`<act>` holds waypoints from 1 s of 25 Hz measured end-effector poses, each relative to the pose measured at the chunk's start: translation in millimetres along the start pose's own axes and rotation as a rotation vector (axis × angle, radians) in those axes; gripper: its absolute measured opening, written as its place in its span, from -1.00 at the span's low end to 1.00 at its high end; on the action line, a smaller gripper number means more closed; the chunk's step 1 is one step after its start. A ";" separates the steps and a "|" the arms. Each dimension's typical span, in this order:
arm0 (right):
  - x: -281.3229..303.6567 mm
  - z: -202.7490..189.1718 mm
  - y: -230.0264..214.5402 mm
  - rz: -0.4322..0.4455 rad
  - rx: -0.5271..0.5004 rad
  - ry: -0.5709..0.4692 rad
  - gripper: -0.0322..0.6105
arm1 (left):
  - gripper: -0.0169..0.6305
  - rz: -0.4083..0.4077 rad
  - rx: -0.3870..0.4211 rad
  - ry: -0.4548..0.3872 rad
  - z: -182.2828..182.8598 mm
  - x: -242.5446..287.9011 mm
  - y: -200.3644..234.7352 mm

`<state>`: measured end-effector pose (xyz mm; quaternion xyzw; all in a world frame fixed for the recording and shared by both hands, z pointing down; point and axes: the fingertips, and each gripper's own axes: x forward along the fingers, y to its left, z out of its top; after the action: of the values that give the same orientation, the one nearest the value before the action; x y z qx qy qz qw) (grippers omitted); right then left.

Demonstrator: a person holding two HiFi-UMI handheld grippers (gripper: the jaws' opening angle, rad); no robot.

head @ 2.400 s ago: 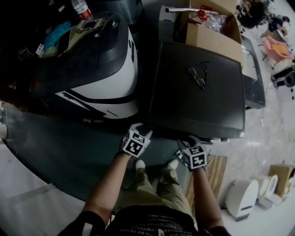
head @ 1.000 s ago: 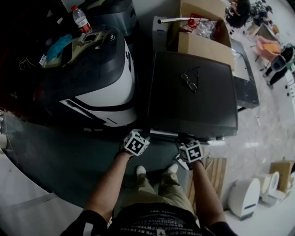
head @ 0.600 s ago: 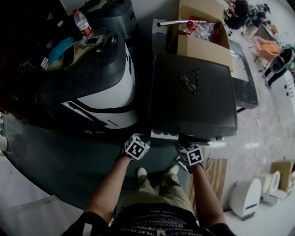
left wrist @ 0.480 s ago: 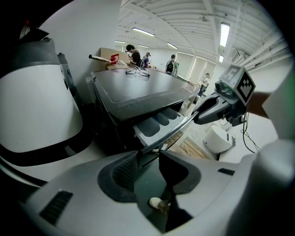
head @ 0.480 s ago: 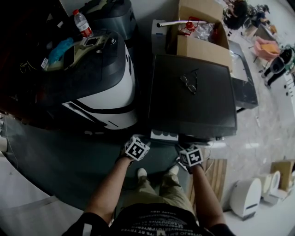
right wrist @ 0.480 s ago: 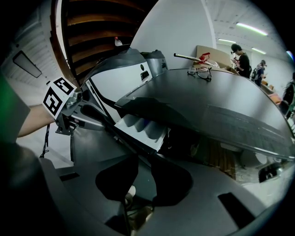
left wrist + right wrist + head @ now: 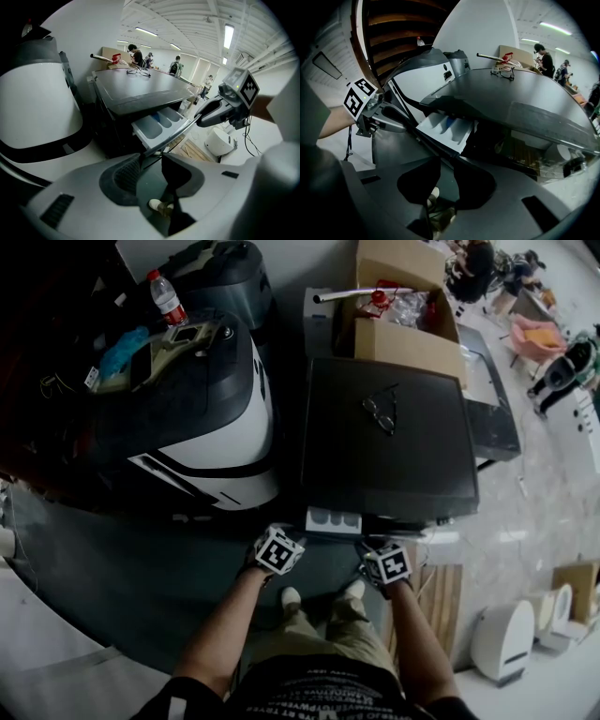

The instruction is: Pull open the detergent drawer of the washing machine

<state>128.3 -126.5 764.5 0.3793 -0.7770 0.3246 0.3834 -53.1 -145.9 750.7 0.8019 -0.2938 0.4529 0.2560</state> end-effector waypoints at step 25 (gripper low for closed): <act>-13.4 -30.7 20.3 0.022 0.025 0.043 -0.63 | -0.51 -0.039 0.050 0.045 -29.3 -8.7 -27.2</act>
<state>127.7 -87.3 764.1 0.3686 -0.7685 0.3466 0.3917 -54.5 -105.0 752.6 0.8031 -0.2609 0.4732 0.2510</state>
